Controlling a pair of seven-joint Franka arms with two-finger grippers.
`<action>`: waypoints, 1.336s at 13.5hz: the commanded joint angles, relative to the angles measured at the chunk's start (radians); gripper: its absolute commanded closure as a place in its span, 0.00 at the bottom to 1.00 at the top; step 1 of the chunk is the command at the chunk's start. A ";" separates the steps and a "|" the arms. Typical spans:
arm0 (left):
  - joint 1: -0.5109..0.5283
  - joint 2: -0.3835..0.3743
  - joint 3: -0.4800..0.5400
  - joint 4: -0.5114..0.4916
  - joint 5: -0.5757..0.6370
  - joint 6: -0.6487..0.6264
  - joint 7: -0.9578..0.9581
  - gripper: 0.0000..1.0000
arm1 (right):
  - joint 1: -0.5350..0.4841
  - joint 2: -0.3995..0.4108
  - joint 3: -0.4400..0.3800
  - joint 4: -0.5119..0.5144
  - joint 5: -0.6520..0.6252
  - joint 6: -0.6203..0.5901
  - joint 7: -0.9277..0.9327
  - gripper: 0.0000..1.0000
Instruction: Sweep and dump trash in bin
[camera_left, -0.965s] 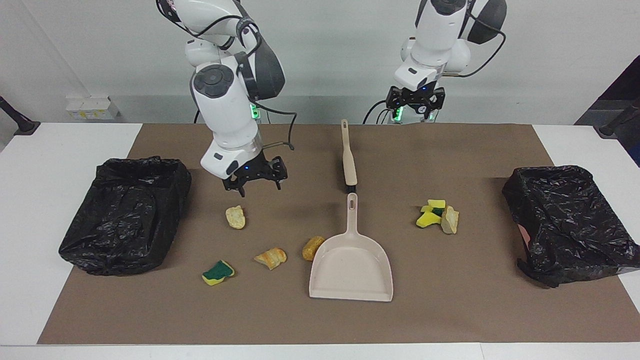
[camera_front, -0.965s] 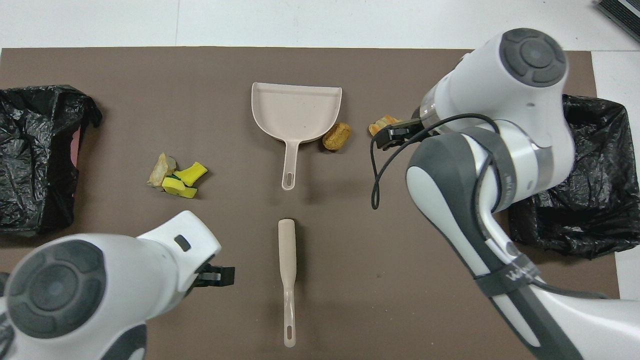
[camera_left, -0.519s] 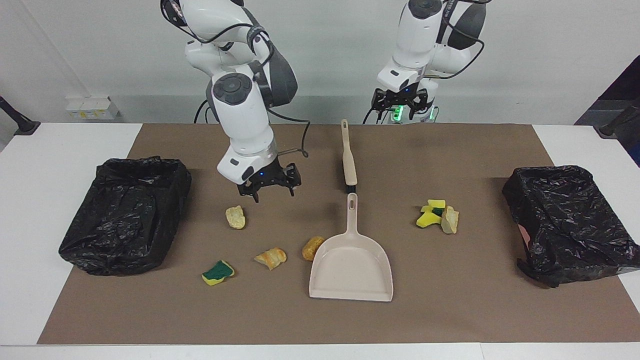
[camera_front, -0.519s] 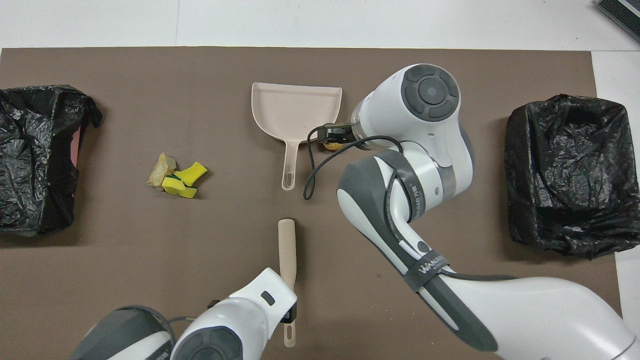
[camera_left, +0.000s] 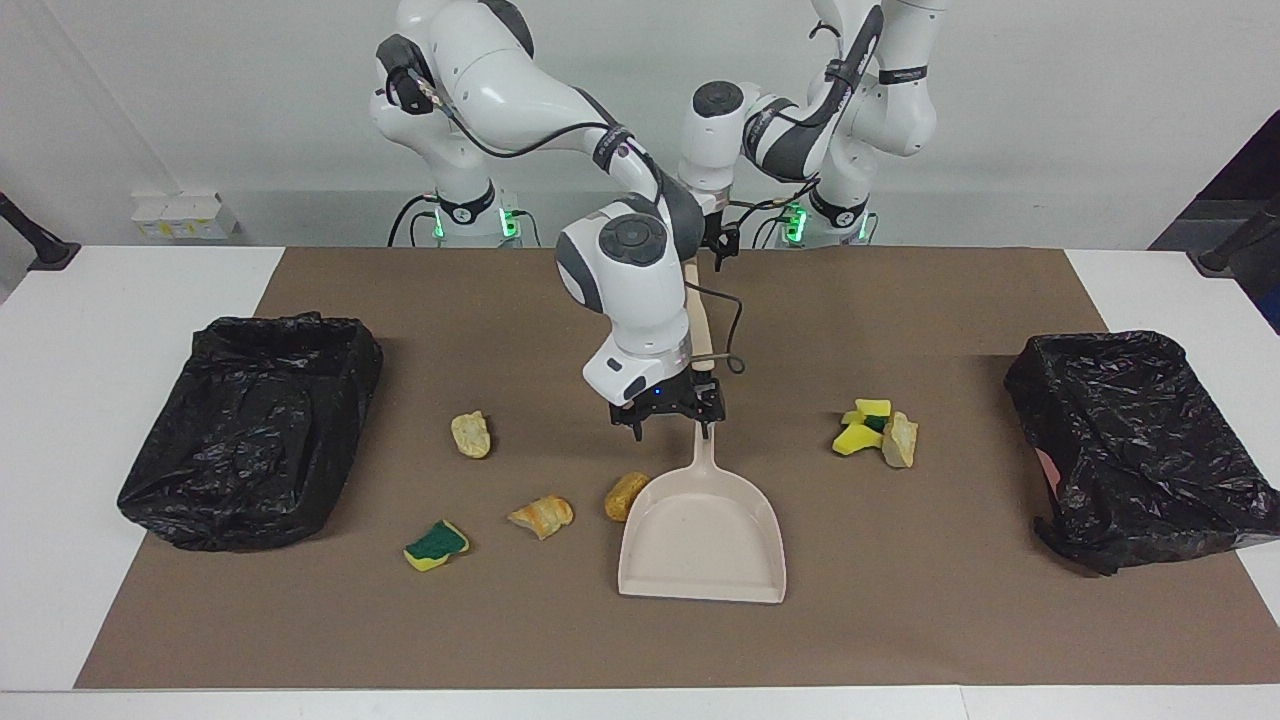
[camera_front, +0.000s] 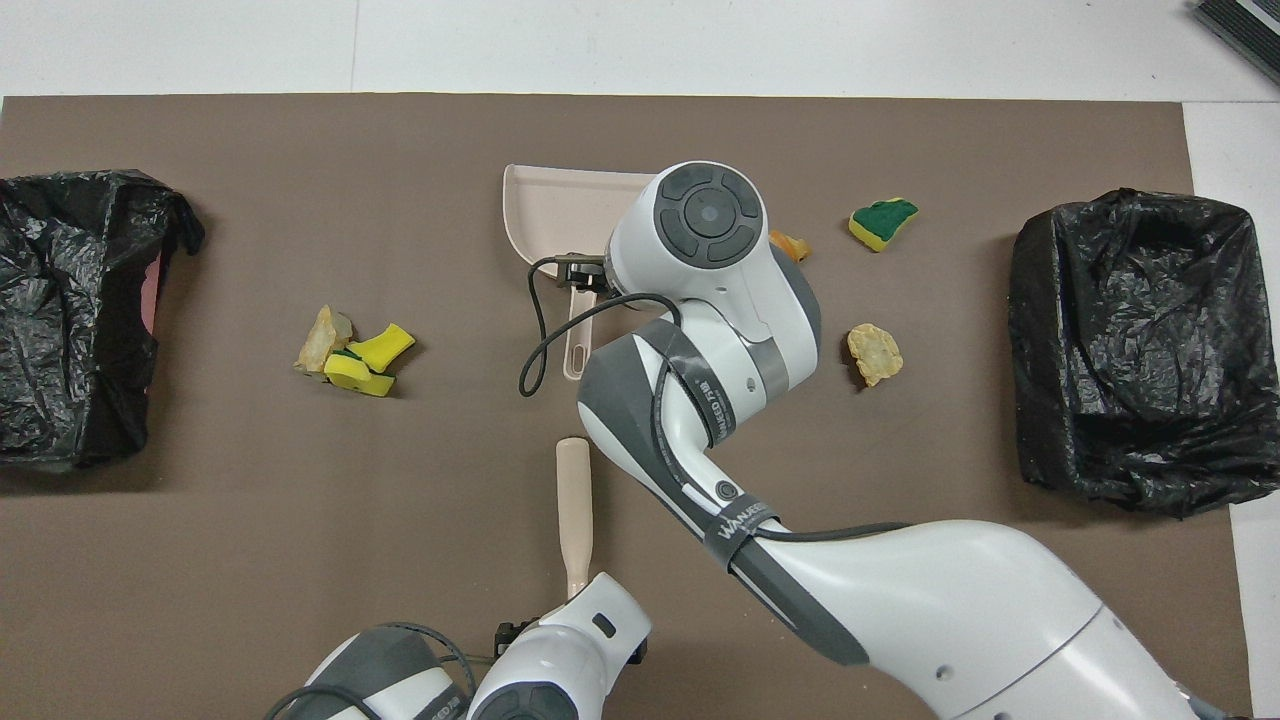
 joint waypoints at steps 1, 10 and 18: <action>-0.013 -0.003 0.017 -0.011 -0.014 0.015 0.012 0.00 | 0.014 0.063 0.009 0.074 -0.027 -0.010 0.048 0.00; 0.005 0.006 0.020 -0.002 -0.014 -0.019 0.098 1.00 | 0.064 0.096 -0.005 0.076 -0.030 -0.032 0.076 0.45; 0.139 -0.089 0.026 0.050 -0.014 -0.291 0.226 1.00 | 0.023 0.009 -0.002 0.062 -0.020 -0.101 0.039 1.00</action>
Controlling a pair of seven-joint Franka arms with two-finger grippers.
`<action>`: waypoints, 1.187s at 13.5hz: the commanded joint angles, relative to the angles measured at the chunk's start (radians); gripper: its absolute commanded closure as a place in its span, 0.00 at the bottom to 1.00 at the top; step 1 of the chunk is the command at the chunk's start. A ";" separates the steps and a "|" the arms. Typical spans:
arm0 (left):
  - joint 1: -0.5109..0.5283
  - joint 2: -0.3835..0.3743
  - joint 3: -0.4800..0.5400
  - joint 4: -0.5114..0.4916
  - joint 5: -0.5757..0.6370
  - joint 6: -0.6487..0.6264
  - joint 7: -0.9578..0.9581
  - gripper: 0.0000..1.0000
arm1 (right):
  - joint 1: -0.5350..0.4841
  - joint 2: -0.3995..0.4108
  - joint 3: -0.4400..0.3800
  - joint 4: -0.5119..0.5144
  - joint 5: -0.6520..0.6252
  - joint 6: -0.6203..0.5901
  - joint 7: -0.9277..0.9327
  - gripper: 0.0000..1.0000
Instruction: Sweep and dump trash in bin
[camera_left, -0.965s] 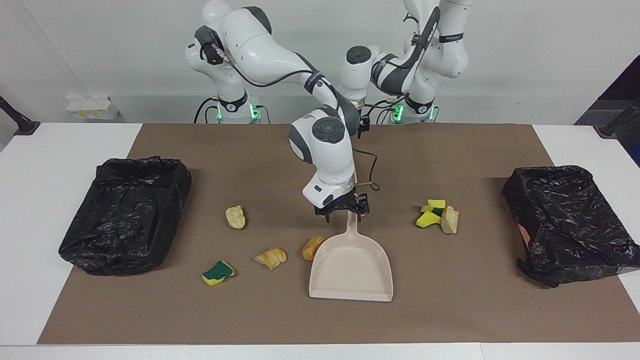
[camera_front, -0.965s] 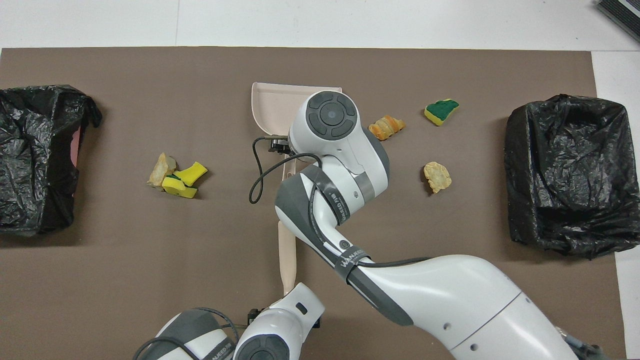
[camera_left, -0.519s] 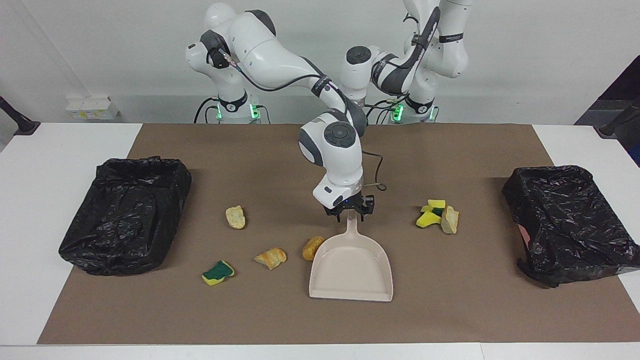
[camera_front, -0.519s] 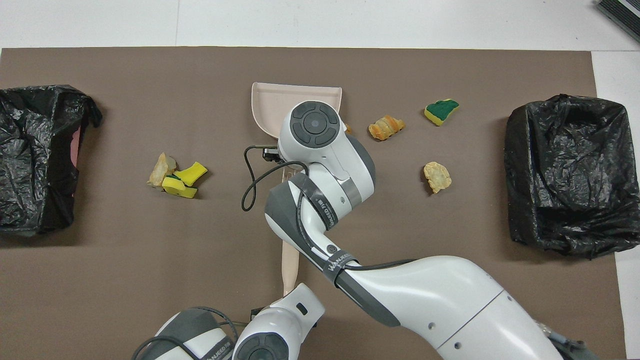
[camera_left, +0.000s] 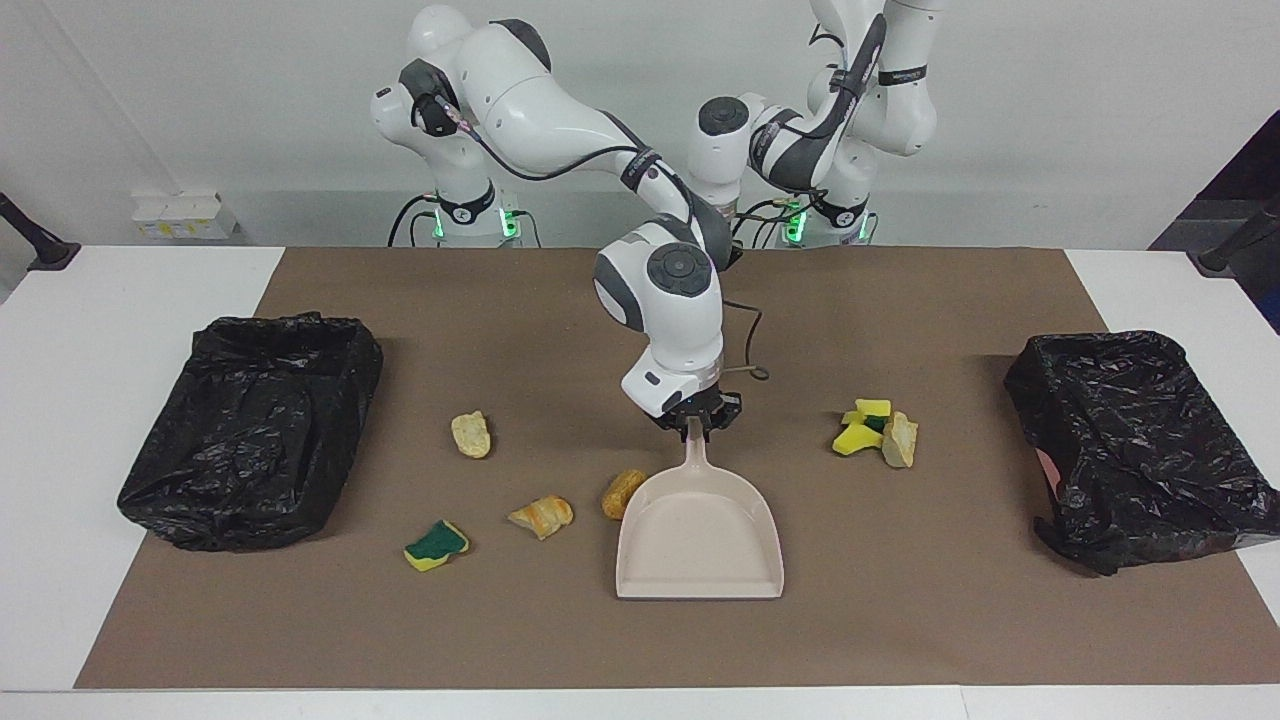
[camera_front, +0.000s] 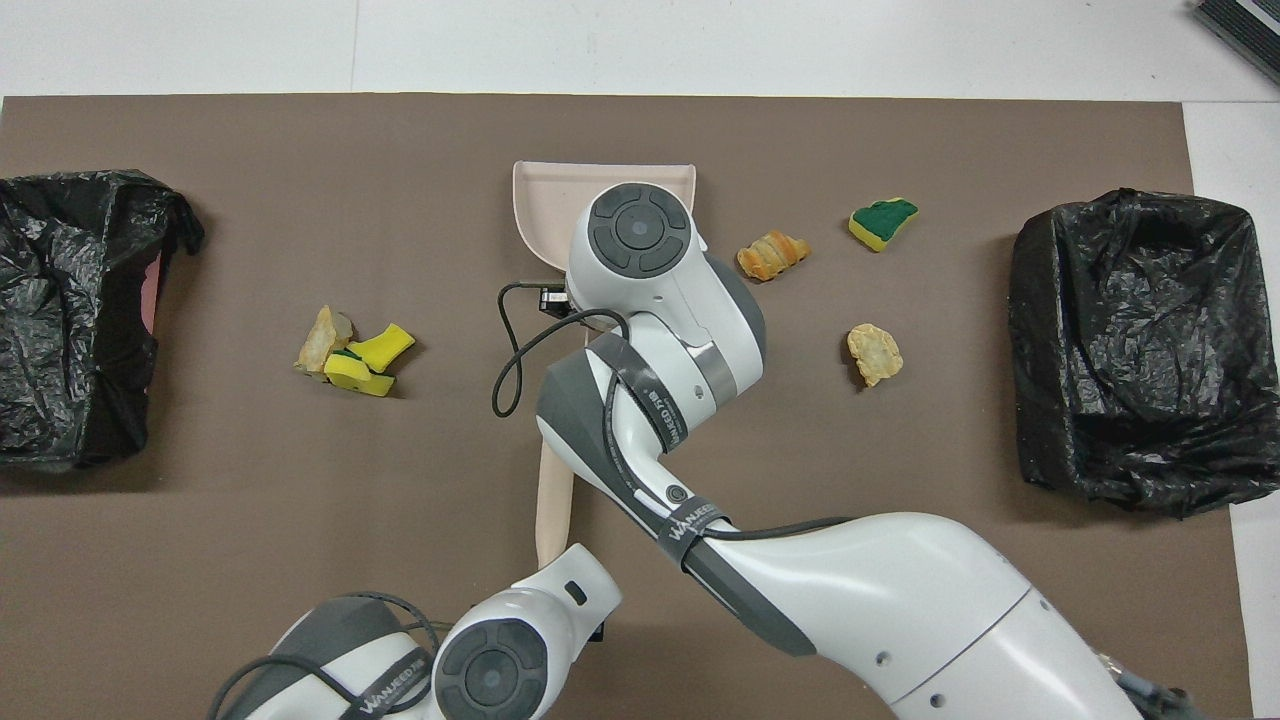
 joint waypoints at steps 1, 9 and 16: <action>0.100 -0.096 -0.002 0.022 -0.014 -0.173 0.077 1.00 | -0.030 -0.085 0.011 -0.038 -0.008 -0.021 -0.066 1.00; 0.597 -0.159 0.001 0.122 0.044 -0.350 0.409 1.00 | -0.166 -0.240 0.014 -0.123 0.054 -0.284 -0.719 1.00; 0.837 0.007 0.004 0.226 0.141 -0.247 0.557 1.00 | -0.148 -0.280 0.019 -0.178 0.051 -0.332 -1.154 1.00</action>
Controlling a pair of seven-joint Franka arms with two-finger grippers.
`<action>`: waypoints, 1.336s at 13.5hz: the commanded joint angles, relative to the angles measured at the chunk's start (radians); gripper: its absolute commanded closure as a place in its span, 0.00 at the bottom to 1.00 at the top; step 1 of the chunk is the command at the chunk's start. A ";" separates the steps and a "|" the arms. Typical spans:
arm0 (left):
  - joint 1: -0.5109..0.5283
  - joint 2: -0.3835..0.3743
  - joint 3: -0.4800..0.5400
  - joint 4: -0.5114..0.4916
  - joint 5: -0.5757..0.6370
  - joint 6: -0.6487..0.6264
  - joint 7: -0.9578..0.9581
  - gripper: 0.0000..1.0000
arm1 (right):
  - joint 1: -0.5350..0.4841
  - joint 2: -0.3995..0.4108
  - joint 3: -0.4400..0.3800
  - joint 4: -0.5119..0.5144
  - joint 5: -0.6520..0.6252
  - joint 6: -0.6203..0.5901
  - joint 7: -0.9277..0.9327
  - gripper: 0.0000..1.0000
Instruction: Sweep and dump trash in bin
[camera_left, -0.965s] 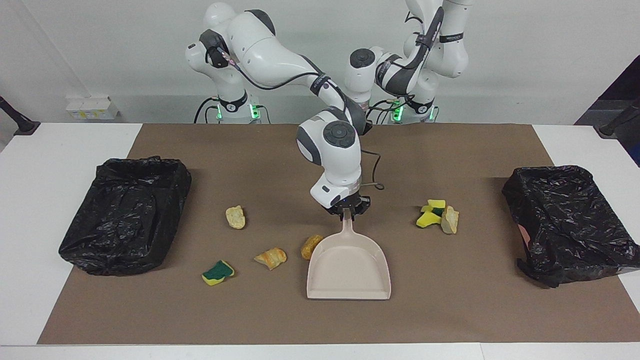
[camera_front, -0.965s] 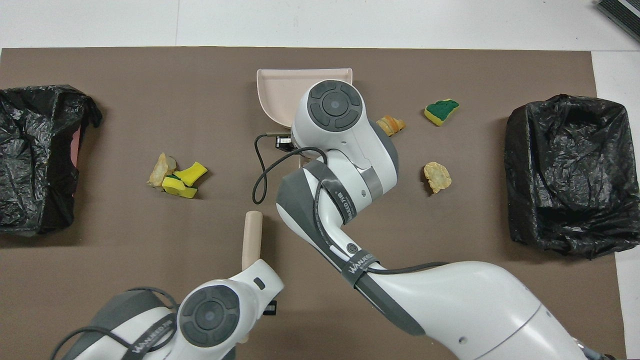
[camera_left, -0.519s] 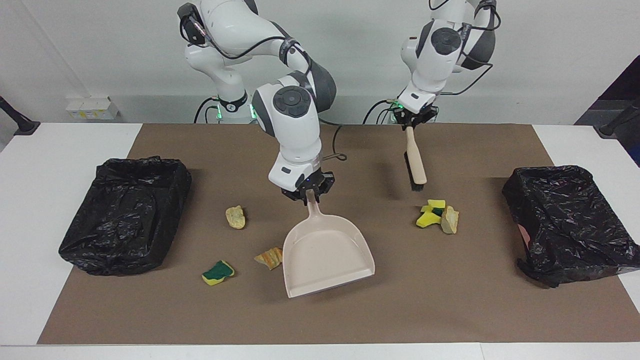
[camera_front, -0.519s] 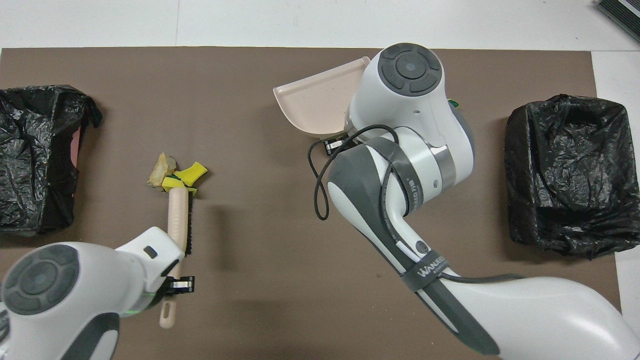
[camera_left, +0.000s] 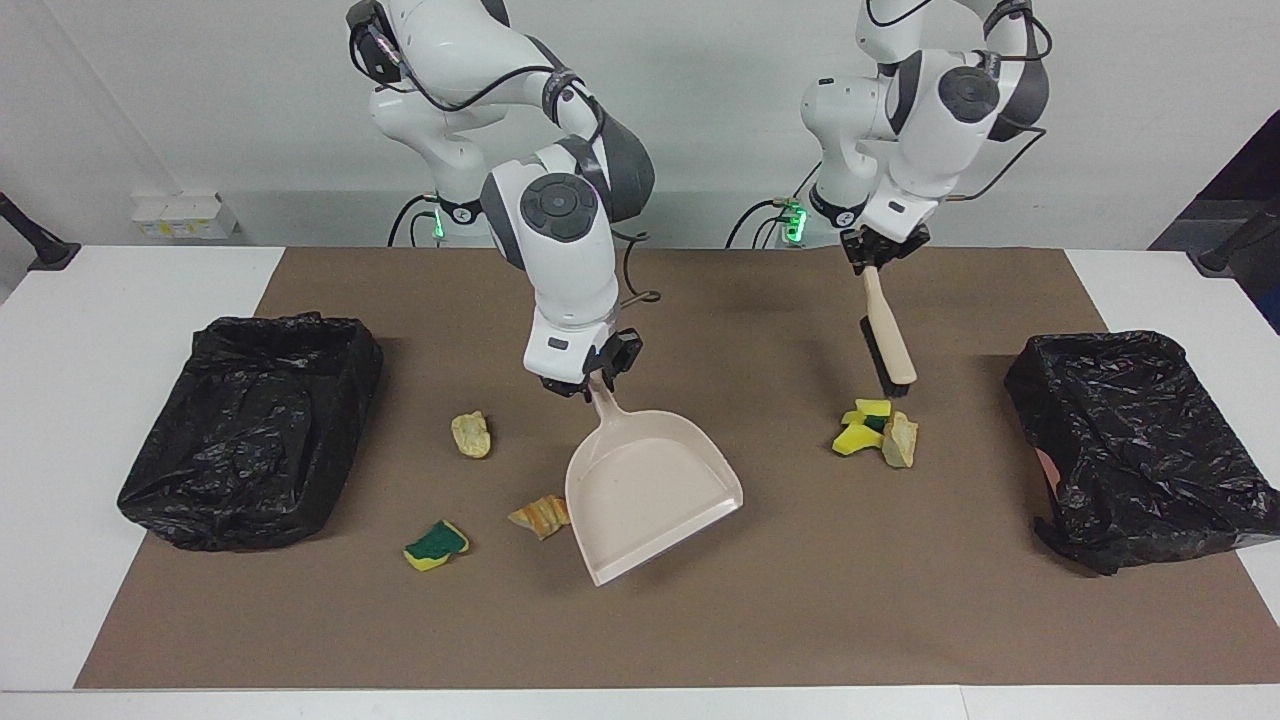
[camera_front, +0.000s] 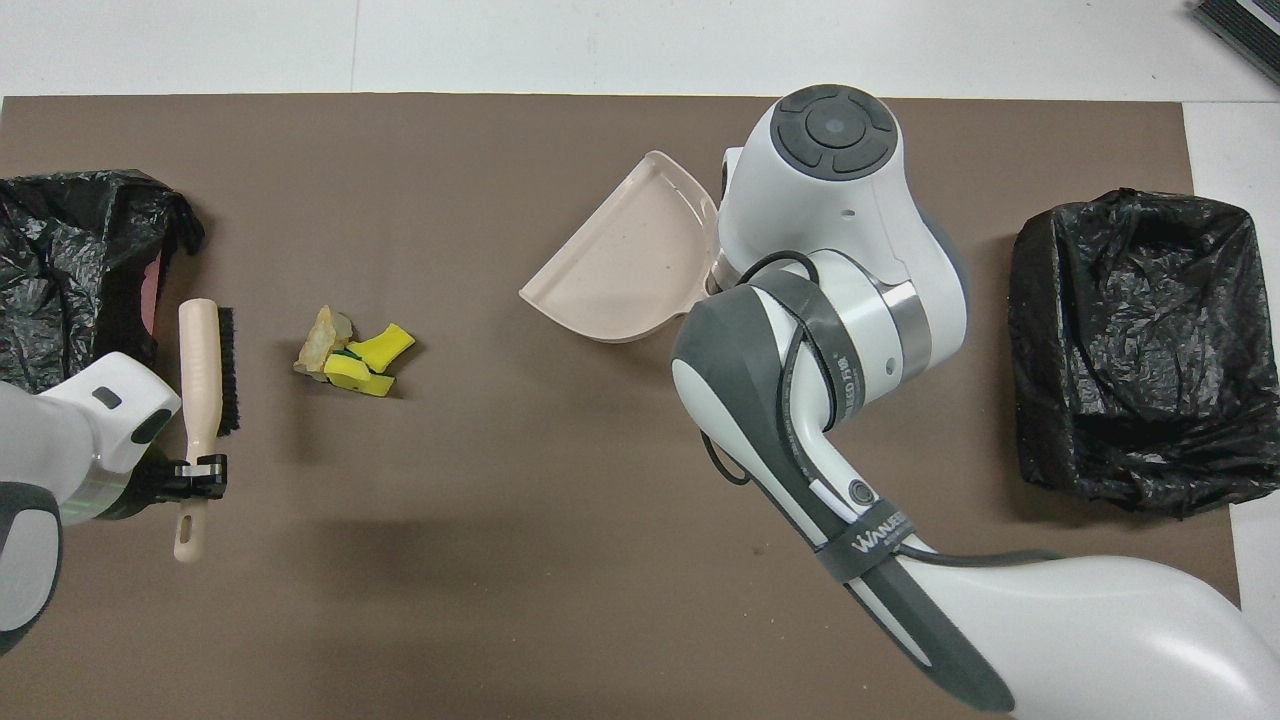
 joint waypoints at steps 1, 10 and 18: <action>0.044 0.069 -0.013 0.011 0.027 0.020 0.041 1.00 | 0.007 -0.090 0.007 -0.131 0.016 -0.003 -0.163 1.00; -0.103 0.133 -0.019 -0.052 -0.052 0.136 0.039 1.00 | 0.081 -0.153 0.008 -0.403 -0.059 0.205 -0.357 1.00; -0.360 0.128 -0.019 -0.069 -0.186 0.148 0.032 1.00 | 0.078 -0.135 0.007 -0.419 -0.079 0.279 -0.457 1.00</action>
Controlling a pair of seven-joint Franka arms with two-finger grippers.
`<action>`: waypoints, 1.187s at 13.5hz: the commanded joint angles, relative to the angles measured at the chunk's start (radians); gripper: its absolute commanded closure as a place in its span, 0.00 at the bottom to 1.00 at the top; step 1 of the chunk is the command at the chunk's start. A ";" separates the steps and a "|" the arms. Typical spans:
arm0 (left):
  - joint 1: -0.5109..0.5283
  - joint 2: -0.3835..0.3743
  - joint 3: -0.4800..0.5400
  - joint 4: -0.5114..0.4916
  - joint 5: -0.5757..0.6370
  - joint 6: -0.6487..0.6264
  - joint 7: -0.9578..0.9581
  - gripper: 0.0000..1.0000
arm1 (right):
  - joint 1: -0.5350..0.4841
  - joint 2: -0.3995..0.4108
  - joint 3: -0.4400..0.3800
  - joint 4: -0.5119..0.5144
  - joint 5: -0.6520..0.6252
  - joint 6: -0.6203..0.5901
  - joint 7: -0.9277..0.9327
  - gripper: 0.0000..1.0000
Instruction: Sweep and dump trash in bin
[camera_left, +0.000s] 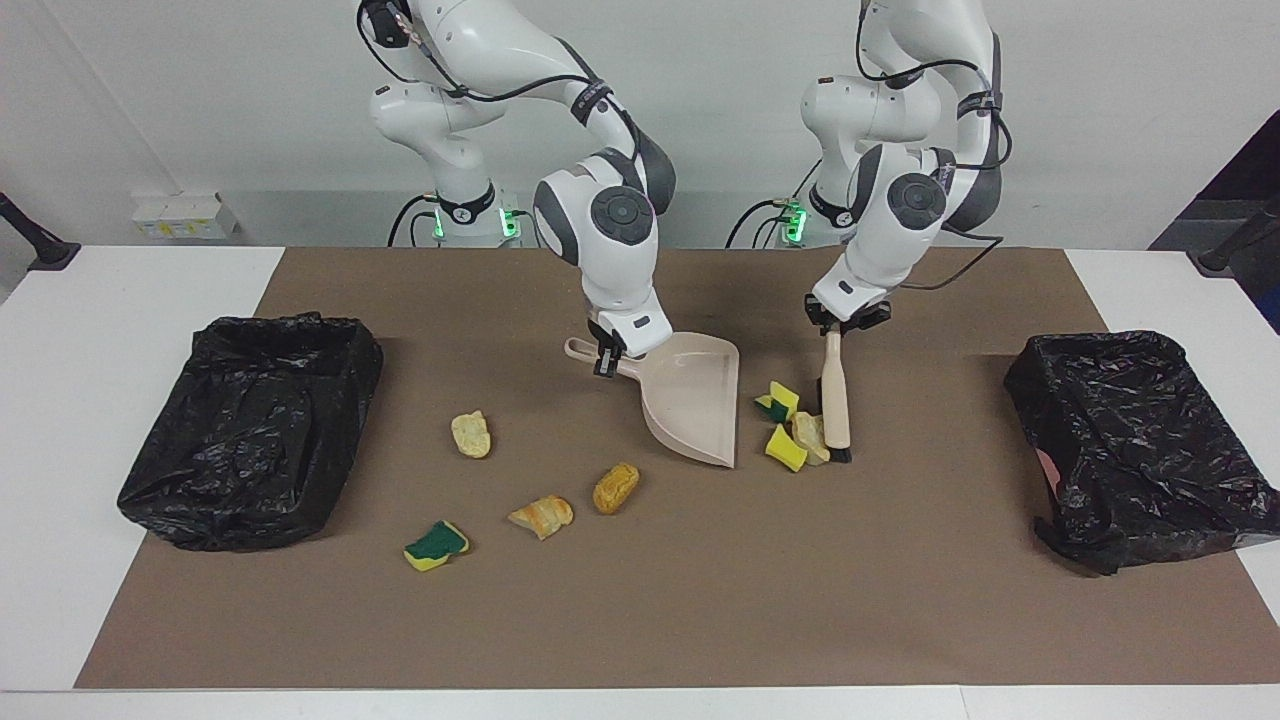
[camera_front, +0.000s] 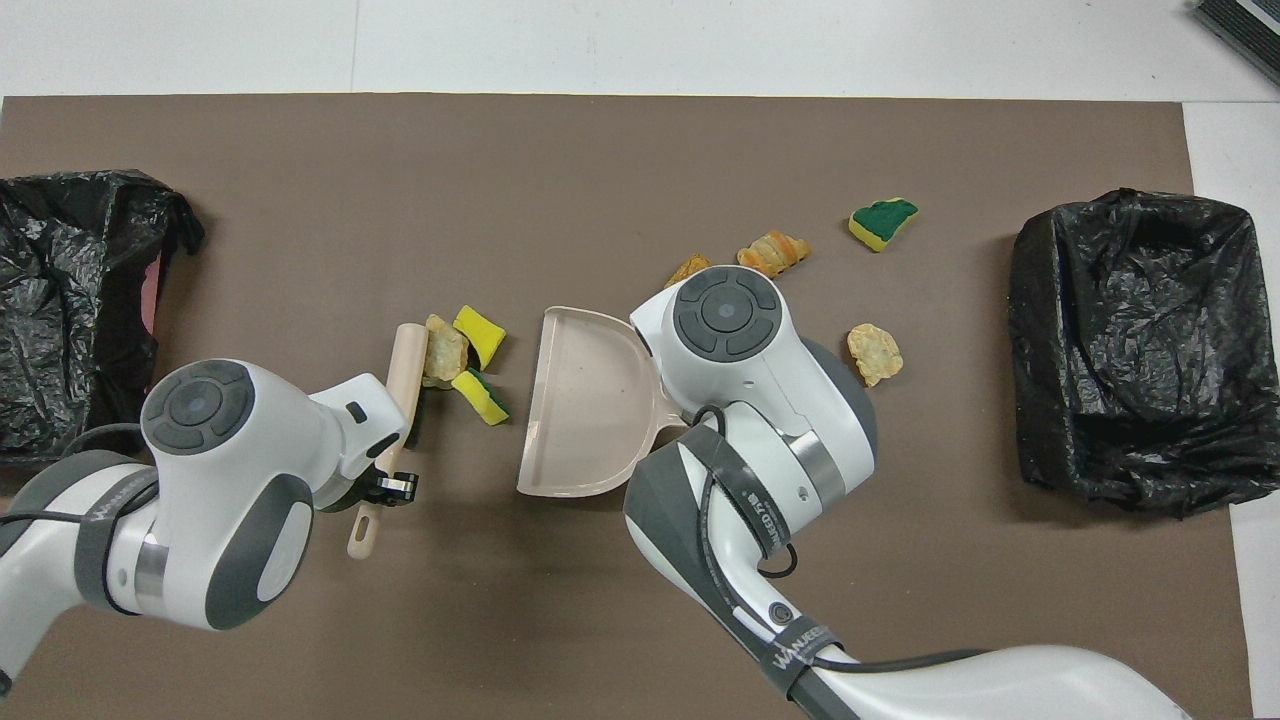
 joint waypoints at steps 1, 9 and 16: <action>-0.087 -0.024 0.014 -0.028 -0.097 0.019 -0.005 1.00 | -0.008 0.014 0.006 -0.026 -0.024 0.075 -0.037 1.00; -0.190 -0.072 0.020 0.050 -0.214 -0.128 -0.019 1.00 | -0.010 0.027 0.006 -0.028 -0.039 0.089 -0.040 1.00; -0.127 -0.127 0.034 0.172 -0.024 -0.239 -0.231 1.00 | -0.091 -0.030 0.006 -0.003 -0.016 0.047 -0.132 1.00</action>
